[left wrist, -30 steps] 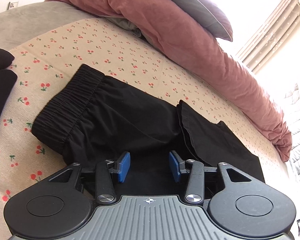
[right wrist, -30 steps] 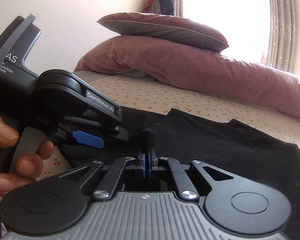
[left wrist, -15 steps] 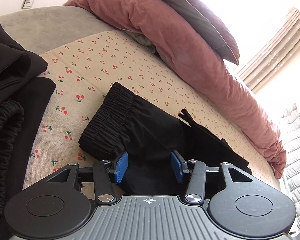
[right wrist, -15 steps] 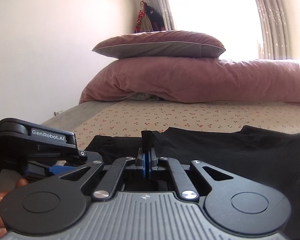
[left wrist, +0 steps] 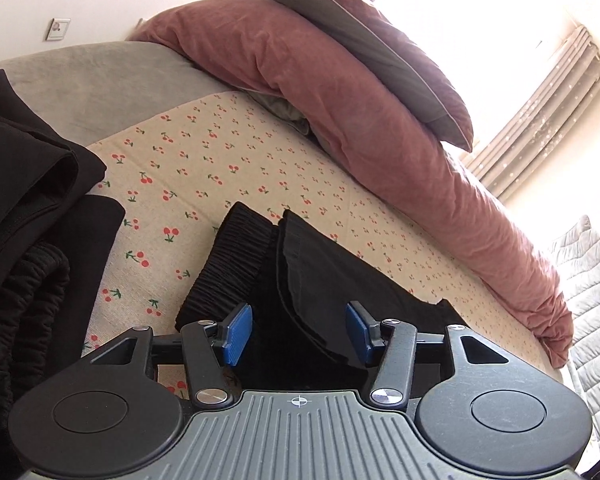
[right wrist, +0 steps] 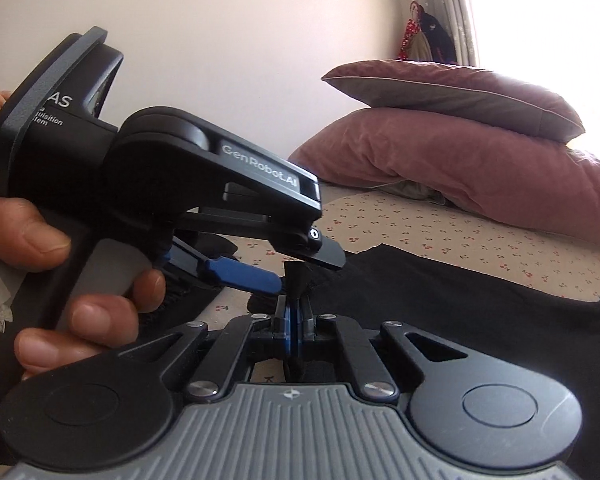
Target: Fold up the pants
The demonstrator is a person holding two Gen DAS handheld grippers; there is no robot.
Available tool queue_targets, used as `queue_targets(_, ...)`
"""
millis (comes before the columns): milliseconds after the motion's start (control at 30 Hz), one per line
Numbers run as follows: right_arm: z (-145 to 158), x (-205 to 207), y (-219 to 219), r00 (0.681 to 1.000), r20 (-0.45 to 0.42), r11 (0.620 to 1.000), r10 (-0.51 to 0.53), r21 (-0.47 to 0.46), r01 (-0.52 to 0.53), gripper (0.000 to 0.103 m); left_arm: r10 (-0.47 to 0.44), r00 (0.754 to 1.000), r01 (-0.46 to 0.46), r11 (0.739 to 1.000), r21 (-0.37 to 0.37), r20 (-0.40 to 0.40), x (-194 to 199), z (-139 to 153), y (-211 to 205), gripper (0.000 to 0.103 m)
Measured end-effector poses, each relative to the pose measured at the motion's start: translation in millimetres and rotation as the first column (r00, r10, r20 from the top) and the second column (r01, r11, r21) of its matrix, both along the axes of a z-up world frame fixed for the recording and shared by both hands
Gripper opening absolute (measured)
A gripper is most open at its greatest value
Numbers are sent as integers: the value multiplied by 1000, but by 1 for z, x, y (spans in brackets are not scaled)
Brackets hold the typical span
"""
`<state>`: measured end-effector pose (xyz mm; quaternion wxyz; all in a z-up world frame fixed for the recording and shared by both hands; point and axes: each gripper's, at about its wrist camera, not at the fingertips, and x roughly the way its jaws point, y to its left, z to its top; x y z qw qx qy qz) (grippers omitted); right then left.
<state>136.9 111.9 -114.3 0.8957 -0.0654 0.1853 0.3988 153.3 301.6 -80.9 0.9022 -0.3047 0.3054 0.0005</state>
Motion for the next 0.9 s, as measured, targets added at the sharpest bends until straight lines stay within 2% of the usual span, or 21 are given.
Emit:
queue_targets(67, -4, 4, 6, 1000, -19, 999, 11, -30, -11, 0, -5, 1000, 6, 1000, 21, -29, 1, -2, -3, 51)
queue_targets(200, -5, 5, 5, 996, -91, 997, 20, -73, -27, 0, -21, 999, 23, 997, 68, -30, 1, -3, -8, 51)
queue_targets(233, -2, 4, 0, 993, -108, 997, 39, -63, -46, 0, -23, 999, 25, 997, 72, -25, 0, -2, -9, 51)
queue_targets(333, 11, 1, -25, 983, -168, 997, 74, 17, -72, 18, -37, 999, 37, 997, 70, -11, -1, 1, -11, 51)
queue_targets(433, 27, -4, -59, 976, -205, 995, 77, 78, -62, 19, -40, 999, 42, 995, 87, -24, 0, 0, -12, 51)
queue_targets(500, 36, -7, -86, 979, -203, 998, 26, 58, -14, 22, -39, 998, 42, 996, 84, -41, 1, -1, -11, 51)
queue_targets(600, 45, -3, -120, 978, -195, 997, -73, -47, 65, 24, -22, 999, 26, 998, 65, -50, 0, -3, -9, 49)
queue_targets(667, 49, 2, -145, 970, -204, 989, -134, -95, 116, 24, 5, 999, -1, 997, 79, -48, -2, -2, -10, 46)
queue_targets(733, 49, 8, -173, 954, -224, 977, -199, -128, 173, 25, 30, 999, -28, 992, 119, -21, -5, 4, -13, 39)
queue_targets(833, 38, 10, -207, 938, -214, 957, -273, -164, 241, 27, 51, 998, -57, 986, 154, 45, -11, 17, -16, 39)
queue_targets(900, 25, 15, -230, 920, -238, 949, -312, -130, 288, 27, 39, 997, -48, 989, 142, 69, -12, 21, -18, 39)
